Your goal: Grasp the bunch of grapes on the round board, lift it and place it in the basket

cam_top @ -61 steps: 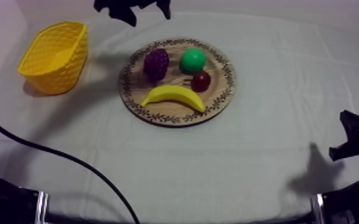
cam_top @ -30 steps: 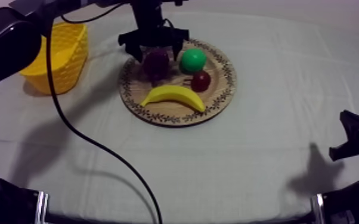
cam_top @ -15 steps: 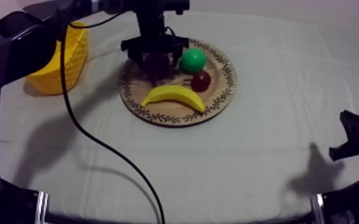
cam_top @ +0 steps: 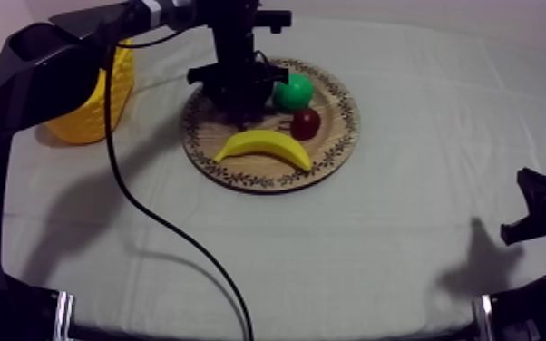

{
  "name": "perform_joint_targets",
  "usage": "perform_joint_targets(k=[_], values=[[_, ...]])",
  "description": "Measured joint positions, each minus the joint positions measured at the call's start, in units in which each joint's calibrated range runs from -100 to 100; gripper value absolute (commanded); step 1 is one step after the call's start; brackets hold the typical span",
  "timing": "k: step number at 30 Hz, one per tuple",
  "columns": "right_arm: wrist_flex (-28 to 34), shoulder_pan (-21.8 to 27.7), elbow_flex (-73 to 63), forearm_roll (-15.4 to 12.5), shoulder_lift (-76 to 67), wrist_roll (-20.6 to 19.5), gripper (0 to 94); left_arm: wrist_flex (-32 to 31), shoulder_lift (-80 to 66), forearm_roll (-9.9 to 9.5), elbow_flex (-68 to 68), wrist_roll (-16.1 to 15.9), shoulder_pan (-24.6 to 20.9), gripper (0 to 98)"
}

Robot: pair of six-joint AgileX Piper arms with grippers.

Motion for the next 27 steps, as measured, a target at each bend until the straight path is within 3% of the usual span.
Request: perform_joint_targets(k=[12,27], values=[[0.00,0.00,0.00,0.00,0.00,0.06,0.3,-1.58,-4.78,-0.18,4.69,-0.15,-0.42,47.1],[0.00,0.00,0.00,0.00,0.00,0.06,0.3,0.47,-22.46,0.28,14.35,-1.57,-0.94,47.3]])
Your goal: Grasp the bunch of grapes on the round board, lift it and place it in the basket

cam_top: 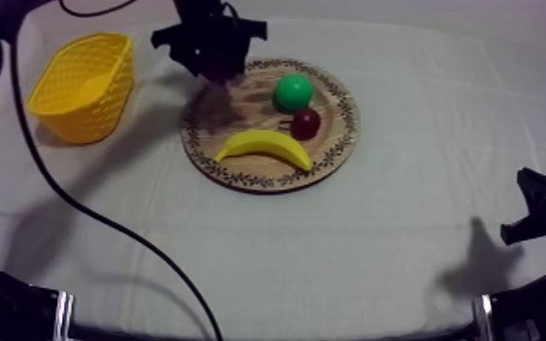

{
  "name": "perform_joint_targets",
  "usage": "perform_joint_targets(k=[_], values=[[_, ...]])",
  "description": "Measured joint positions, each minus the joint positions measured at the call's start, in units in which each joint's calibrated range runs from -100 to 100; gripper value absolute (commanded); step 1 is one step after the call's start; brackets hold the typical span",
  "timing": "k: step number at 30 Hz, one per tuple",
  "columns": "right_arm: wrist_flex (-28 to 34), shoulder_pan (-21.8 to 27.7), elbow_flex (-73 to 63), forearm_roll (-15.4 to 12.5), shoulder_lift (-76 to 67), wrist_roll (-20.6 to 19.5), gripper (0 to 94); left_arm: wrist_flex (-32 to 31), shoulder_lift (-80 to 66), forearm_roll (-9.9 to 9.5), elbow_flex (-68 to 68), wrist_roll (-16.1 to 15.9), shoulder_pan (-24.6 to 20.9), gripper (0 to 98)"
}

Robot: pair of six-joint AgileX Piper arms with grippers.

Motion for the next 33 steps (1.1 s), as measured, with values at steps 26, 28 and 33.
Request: perform_joint_targets(k=[26,28,33], values=[[0.00,0.00,0.00,0.00,0.00,0.00,0.3,3.54,-14.48,0.04,4.83,-1.70,-1.82,47.7],[0.00,0.00,0.00,0.00,0.00,0.00,0.3,3.28,-14.48,-0.02,5.34,-2.10,-2.97,47.7],[0.00,0.00,0.00,0.00,0.00,0.00,0.3,2.94,-15.17,-0.19,6.53,-3.19,-6.14,47.8]])
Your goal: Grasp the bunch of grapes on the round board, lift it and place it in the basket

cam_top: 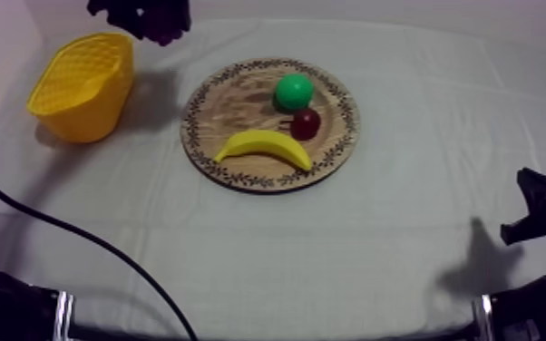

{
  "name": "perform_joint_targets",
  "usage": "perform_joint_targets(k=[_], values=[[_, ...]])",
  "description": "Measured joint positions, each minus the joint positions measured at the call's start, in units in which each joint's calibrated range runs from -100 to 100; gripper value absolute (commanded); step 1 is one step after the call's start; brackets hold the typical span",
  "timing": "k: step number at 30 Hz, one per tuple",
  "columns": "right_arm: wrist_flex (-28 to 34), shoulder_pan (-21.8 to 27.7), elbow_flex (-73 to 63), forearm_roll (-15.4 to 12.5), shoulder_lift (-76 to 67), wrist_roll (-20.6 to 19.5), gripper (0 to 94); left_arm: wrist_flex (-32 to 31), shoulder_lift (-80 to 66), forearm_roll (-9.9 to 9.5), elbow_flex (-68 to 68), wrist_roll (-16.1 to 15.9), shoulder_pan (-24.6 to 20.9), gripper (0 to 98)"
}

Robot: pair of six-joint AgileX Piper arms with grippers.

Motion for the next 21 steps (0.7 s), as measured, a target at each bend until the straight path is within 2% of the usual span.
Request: perform_joint_targets(k=[21], values=[[0.00,0.00,0.00,0.00,0.00,0.18,0.3,-1.14,-5.79,-1.53,7.18,-4.71,-15.42,48.2]])
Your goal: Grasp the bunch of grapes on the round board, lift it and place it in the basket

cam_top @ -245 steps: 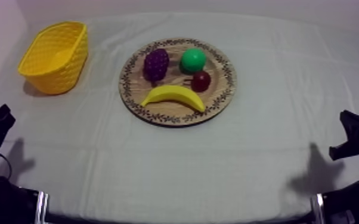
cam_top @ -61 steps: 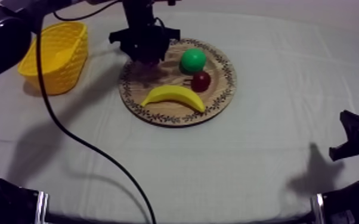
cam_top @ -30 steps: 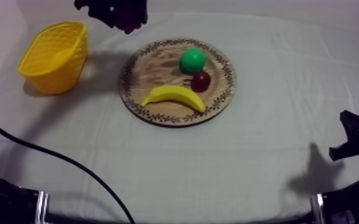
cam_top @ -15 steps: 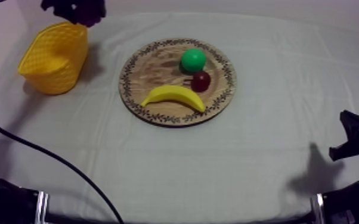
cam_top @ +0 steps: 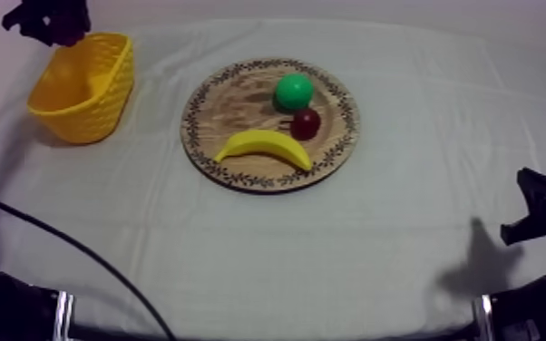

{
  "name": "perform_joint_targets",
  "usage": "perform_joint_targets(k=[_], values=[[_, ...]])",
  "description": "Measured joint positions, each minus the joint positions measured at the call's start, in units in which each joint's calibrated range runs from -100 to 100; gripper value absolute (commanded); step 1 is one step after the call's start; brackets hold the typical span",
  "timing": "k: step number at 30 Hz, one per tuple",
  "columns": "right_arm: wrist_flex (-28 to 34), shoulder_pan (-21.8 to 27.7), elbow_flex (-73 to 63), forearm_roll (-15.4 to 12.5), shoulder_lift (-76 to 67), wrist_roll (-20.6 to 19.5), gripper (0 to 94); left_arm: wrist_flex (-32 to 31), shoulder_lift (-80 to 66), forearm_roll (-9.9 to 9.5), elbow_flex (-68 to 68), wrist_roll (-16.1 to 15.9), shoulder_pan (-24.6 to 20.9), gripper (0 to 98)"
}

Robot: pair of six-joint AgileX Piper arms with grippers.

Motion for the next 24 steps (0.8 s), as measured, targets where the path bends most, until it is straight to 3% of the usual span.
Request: perform_joint_targets(k=[14,24], values=[[0.00,0.00,0.00,0.00,0.00,-0.20,0.3,-0.28,1.89,-0.18,0.32,-0.45,-1.56,48.2],[0.00,0.00,0.00,0.00,0.00,-0.20,0.3,-4.44,9.06,0.09,2.04,0.43,-1.42,49.0]])
